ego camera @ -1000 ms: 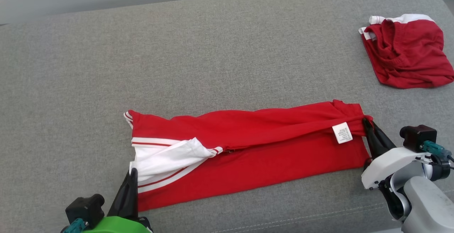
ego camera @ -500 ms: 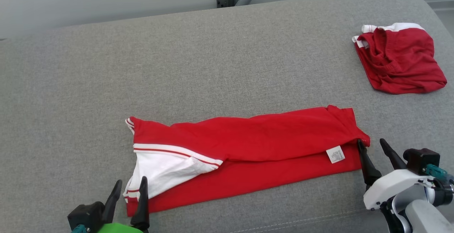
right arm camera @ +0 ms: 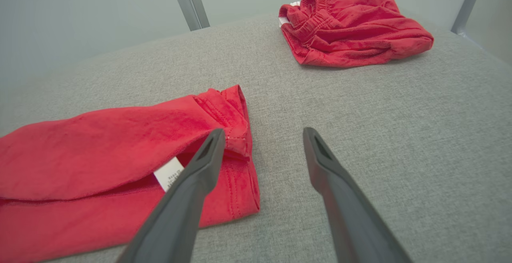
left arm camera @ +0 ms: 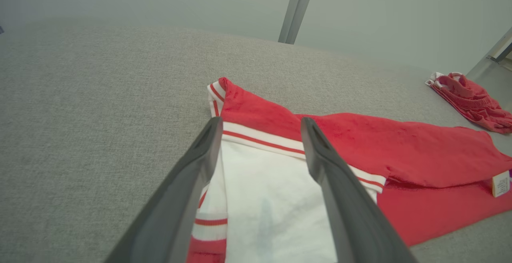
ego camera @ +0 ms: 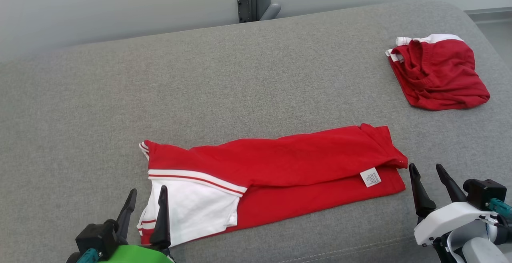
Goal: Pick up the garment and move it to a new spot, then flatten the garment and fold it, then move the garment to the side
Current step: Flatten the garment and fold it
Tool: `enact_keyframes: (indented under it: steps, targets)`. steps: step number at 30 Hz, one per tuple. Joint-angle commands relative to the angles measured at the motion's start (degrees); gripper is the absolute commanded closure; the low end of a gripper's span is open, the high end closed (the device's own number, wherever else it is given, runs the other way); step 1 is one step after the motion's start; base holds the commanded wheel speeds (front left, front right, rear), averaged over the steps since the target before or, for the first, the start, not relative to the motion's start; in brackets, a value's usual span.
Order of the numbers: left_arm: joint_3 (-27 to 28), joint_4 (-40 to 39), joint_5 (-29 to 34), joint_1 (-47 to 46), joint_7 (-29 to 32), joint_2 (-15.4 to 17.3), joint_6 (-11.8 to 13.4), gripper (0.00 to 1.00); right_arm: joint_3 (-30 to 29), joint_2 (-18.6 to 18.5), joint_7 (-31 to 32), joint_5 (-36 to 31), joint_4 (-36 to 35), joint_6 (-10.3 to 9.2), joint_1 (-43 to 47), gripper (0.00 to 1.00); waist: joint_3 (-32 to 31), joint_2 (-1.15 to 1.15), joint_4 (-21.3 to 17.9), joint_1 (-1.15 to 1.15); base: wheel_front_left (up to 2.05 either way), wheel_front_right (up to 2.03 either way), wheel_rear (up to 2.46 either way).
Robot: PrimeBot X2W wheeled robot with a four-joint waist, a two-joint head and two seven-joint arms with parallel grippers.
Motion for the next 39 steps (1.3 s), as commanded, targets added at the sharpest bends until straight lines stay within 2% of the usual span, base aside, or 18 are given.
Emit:
enact_keyframes:
  steps: [1, 10, 18, 27, 39]
  targets:
    - [-0.05, -0.19, 0.56, -1.23, -0.35, -0.01, 0.39, 0.00, -0.54, 0.08, 0.20, -0.49, -0.68, -0.12, 0.96, 0.00, -0.29, 0.54, -0.15, 0.00, 0.00, 0.00, 0.00]
    - [0.14, 0.11, 2.84, -3.27, -0.85, -1.03, 0.74, 0.00, -2.72, 0.29, 2.29, -3.39, -3.41, -0.11, -0.17, 0.00, -0.87, 0.54, 0.41, 0.00, 0.00, 0.00, 0.00]
    - [0.87, 0.21, 3.77, -4.15, -1.17, -1.83, 0.55, 0.00, -3.68, -0.03, 6.11, -6.91, -1.51, -0.11, -5.19, 0.00, -0.69, 0.54, 2.34, 0.00, 0.00, 0.00, 0.00]
    - [1.27, 1.01, 4.61, -4.32, -1.19, -2.81, -0.04, 0.00, -1.48, -1.38, 9.73, -8.60, 4.64, -0.11, -11.77, 0.00, -0.37, 0.54, 4.77, 0.00, 0.00, 0.00, 0.00]
    - [1.22, 1.86, 5.42, -4.67, -1.23, -3.32, -0.81, 0.00, 7.06, -3.07, 15.09, -8.78, 18.83, -0.11, -21.57, 0.00, 0.53, 0.54, 7.56, 0.00, 0.00, 0.00, 0.00]
